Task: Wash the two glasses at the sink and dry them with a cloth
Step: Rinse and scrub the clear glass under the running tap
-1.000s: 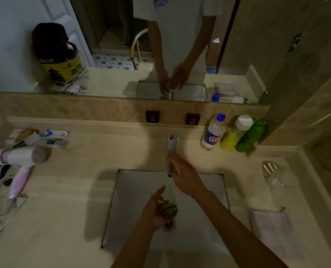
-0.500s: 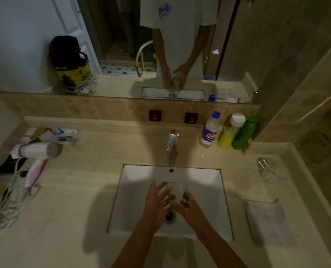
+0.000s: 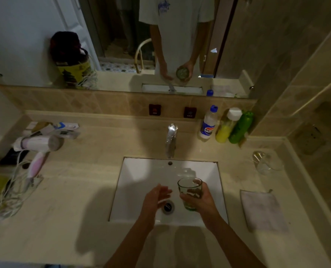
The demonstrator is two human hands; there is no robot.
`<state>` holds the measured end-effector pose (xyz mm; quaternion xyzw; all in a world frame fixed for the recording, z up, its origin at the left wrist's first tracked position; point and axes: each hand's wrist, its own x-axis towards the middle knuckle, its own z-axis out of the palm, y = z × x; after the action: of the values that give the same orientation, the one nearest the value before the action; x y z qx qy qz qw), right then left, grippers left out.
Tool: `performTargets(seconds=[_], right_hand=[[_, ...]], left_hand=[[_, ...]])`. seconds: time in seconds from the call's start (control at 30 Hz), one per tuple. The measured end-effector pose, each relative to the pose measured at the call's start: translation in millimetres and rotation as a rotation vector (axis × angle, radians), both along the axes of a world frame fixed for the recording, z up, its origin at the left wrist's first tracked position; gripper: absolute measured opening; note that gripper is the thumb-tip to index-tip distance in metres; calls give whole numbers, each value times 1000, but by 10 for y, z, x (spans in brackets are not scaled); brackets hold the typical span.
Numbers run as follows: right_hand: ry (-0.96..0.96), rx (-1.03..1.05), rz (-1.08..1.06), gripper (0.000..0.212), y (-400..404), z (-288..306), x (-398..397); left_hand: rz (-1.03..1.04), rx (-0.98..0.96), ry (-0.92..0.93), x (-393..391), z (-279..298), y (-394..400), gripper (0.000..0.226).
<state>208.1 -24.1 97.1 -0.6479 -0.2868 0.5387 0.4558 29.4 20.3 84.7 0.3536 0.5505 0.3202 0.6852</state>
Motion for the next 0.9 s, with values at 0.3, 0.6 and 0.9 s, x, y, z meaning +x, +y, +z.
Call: performTargets(seconds=[0.3, 0.6, 0.9], right_hand=[[-338, -175, 175, 83, -78, -90, 246], [-723, -270, 424, 116, 108, -258, 316], [-1100, -360, 757, 111, 343, -302, 358]], left_hand=[[-473, 455, 1078, -404, -913, -250, 24], [-818, 730, 1407, -468, -1034, -452, 54], [-767, 622, 1412, -421, -1079, -417, 38]])
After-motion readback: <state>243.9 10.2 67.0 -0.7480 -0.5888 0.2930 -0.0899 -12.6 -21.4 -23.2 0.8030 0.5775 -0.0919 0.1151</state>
